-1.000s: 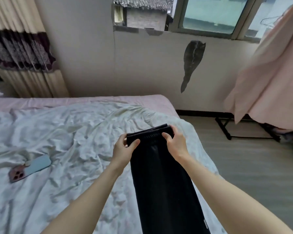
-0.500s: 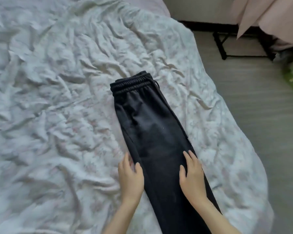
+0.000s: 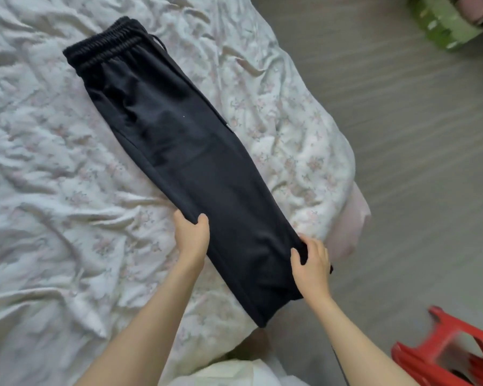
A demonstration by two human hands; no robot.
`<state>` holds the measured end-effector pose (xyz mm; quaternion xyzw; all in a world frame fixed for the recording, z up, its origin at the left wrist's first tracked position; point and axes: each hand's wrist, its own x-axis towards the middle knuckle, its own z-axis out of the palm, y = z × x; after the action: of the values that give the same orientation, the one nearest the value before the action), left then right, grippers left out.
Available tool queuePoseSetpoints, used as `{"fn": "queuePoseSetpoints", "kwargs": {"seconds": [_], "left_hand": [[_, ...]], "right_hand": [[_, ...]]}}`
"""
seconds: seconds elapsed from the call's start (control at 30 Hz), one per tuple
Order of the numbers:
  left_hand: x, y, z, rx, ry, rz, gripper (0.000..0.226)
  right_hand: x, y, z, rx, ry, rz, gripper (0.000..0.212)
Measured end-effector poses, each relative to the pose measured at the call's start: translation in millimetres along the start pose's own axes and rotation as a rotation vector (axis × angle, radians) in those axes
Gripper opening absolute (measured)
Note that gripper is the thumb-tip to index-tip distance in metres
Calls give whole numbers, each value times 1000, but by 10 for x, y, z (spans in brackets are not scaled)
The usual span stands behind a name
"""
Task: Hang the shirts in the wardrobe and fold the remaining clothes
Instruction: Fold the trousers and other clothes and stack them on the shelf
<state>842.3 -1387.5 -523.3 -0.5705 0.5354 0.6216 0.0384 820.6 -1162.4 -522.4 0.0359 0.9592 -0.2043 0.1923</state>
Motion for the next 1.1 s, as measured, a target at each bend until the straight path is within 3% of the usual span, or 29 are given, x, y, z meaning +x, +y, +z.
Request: {"fn": "queuePoseSetpoints", "kwargs": {"seconds": [0.27,0.43,0.57,0.7,0.8,0.93,1.03,1.1], "left_hand": [[-573,-499,326,-89,-147,-180,22],[-885,-705,430,-27,-176,-206,27],[-930,-624,457,-83,-175,-174,31],[-1017,-284,624,-313,-238,-154,15],[-1063,144,896,-391,-391,-4,16],[-960,549,1178,-243,-472,194,30],[-859,313,1228,83,-142,279,35],[-846,-50,1149,195,101,175,41]], "right_hand": [[-80,759,-88,164,-115,75,42],[-173,1039,29,248,-360,227,54],[-56,1190,-107,189,-489,155,11],[154,1182,-552,367,-156,91,13],[534,996,-1010,375,159,28,10],[999,746,-1406,361,464,-36,30],[921,777,-1310,314,458,-97,35],[608,895,-1021,286,345,-238,28]]}}
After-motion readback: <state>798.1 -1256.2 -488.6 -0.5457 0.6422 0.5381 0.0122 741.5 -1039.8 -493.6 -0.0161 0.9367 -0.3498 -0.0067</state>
